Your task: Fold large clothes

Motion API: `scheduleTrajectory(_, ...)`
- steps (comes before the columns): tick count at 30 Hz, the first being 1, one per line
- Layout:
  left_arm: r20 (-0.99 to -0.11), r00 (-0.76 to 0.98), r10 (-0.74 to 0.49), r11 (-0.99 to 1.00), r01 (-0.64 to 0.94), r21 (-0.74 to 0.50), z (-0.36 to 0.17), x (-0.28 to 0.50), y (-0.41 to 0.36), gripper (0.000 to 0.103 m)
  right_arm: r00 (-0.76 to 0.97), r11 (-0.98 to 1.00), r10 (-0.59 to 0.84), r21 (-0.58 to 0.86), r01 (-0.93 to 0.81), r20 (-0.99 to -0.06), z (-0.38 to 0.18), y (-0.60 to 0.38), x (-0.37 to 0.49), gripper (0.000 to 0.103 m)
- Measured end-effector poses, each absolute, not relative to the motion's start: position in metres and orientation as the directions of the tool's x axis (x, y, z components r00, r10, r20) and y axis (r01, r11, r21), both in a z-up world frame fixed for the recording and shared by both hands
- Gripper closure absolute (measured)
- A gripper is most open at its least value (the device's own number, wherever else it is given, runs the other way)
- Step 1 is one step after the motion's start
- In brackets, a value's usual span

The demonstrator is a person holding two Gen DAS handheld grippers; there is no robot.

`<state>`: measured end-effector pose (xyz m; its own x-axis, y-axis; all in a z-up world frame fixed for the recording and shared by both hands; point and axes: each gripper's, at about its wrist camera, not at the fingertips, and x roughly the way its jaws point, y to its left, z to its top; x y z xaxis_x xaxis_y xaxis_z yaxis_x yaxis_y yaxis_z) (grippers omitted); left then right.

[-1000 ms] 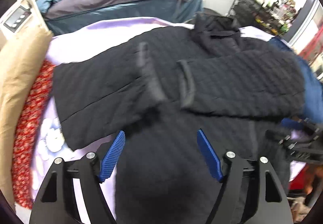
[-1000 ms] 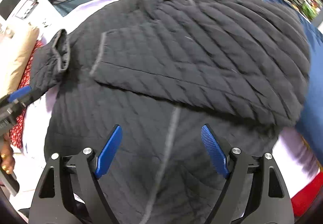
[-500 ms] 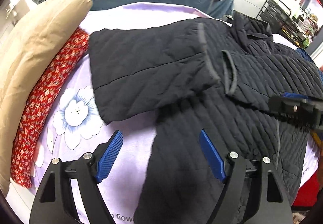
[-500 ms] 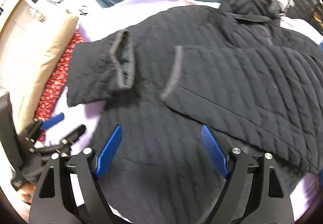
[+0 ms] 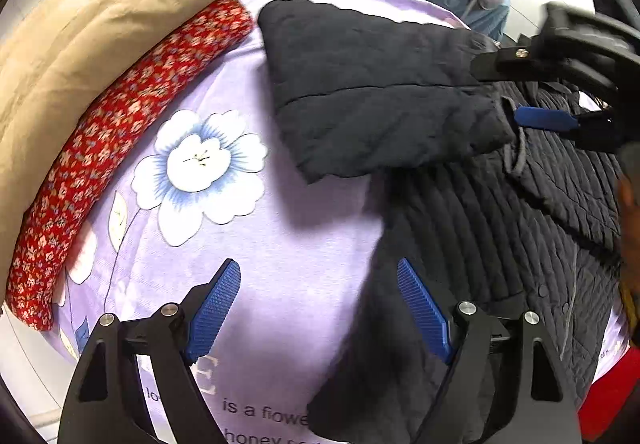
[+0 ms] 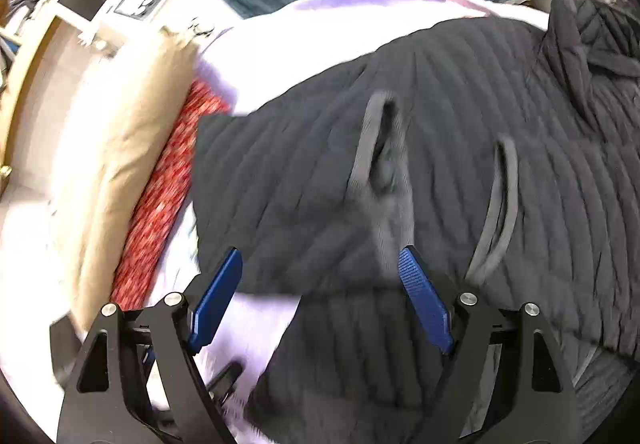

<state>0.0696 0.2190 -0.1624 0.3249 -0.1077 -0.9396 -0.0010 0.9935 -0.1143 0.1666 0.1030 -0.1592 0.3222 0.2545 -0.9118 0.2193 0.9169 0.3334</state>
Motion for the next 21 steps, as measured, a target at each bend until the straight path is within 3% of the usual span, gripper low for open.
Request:
scheduleTrajectory(2,-0.938,0.331,-0.103,0.993,-0.014,-0.114,-0.162,0.069,0.226,0.024,0.341,0.911,0.167,0.277,0.304,-0.925,-0.161,0.095,0.173,0.023)
scheduleTrajectory(5,-0.938,0.331,-0.105,0.992,-0.032,-0.122,-0.163,0.069,0.235,0.024,0.362,0.888,0.187,0.314,0.335,-0.913,-0.169,0.088,0.182,0.023)
scheduleTrajectory(7,-0.94,0.322,-0.111,0.991,-0.041,-0.131,-0.165,0.07,0.237,0.024,0.343,0.893,0.204,0.318,0.319,-0.917,-0.177,0.09,0.188,0.028)
scheduleTrajectory(9,-0.943,0.311,-0.117,0.99,-0.041,-0.137,-0.166,0.07,0.237,0.024,0.334,0.901,0.232,0.331,0.28,-0.914,-0.182,0.098,0.194,0.047)
scheduleTrajectory(11,-0.943,0.31,-0.118,0.99,-0.036,-0.136,-0.166,0.071,0.234,0.024,0.315,0.913,0.235,0.321,0.253,-0.919,-0.183,0.105,0.199,0.081)
scheduleTrajectory(13,-0.944,0.309,-0.118,0.991,-0.023,-0.132,-0.165,0.072,0.23,0.024,0.333,0.915,0.262,0.343,0.213,-0.906,-0.174,0.111,0.202,0.089)
scheduleTrajectory(21,-0.943,0.313,-0.117,0.993,0.033,-0.112,-0.158,0.078,0.21,0.024,0.591,0.926,0.28,0.374,0.04,-0.756,-0.049,0.112,0.195,0.092)
